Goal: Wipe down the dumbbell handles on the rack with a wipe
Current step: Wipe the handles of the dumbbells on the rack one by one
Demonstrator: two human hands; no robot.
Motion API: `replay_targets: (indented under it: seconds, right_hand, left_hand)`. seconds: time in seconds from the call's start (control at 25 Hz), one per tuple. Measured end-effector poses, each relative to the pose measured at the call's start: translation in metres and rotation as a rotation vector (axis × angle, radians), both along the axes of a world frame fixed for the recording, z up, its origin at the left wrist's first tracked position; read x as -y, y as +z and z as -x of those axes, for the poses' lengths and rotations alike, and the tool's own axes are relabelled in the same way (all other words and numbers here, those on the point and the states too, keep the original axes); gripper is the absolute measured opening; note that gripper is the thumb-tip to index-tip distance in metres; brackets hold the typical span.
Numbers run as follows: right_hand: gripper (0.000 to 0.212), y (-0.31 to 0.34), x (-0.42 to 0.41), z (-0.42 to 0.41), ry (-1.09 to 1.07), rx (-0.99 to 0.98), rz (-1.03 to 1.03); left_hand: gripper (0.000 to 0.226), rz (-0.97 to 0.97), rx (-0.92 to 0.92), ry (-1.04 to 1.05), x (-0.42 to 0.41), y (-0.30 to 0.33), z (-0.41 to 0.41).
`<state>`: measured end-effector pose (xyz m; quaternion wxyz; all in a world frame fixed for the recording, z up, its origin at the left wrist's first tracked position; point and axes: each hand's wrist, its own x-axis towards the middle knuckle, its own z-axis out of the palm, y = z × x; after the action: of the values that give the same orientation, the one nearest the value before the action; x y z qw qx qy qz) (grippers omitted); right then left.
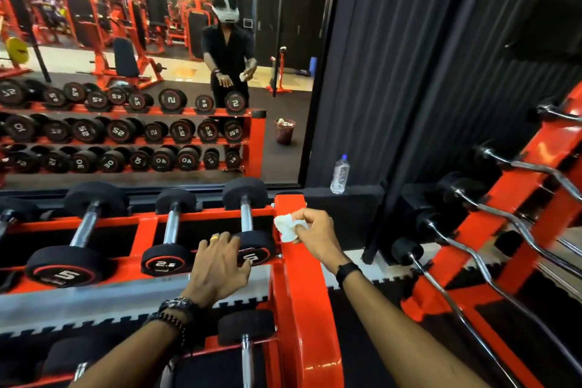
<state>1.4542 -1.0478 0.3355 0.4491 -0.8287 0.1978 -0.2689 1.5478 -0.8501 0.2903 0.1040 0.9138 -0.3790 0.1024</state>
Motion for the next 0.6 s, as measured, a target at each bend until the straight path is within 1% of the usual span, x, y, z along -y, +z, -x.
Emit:
replay_targets:
  seconds: [0.16,0.32,0.4,0.52,0.6]
  right_hand:
    - [0.024,-0.001,0.001,0.006,-0.057,-0.017,-0.053]
    - [0.032,-0.002,0.007,0.008,0.019,-0.080,-0.021]
    - [0.030,-0.004,0.016,0.002,0.039,-0.074,-0.016]
    - [0.028,-0.009,0.024,-0.014,0.095,-0.066,-0.018]
    - [0.027,-0.022,0.030,-0.027,0.178,-0.076,-0.031]
  left_hand:
    - [0.042,0.027,-0.003,-0.033,0.000,-0.019,0.006]
    - [0.052,0.074,-0.015,-0.017,0.005,-0.029,0.008]
    - [0.058,0.073,-0.038,0.007,0.010,-0.030,0.008]
    - [0.075,0.084,-0.113,0.088,0.018,-0.030,0.007]
    - [0.093,0.038,-0.198,0.161,0.026,-0.031,0.004]
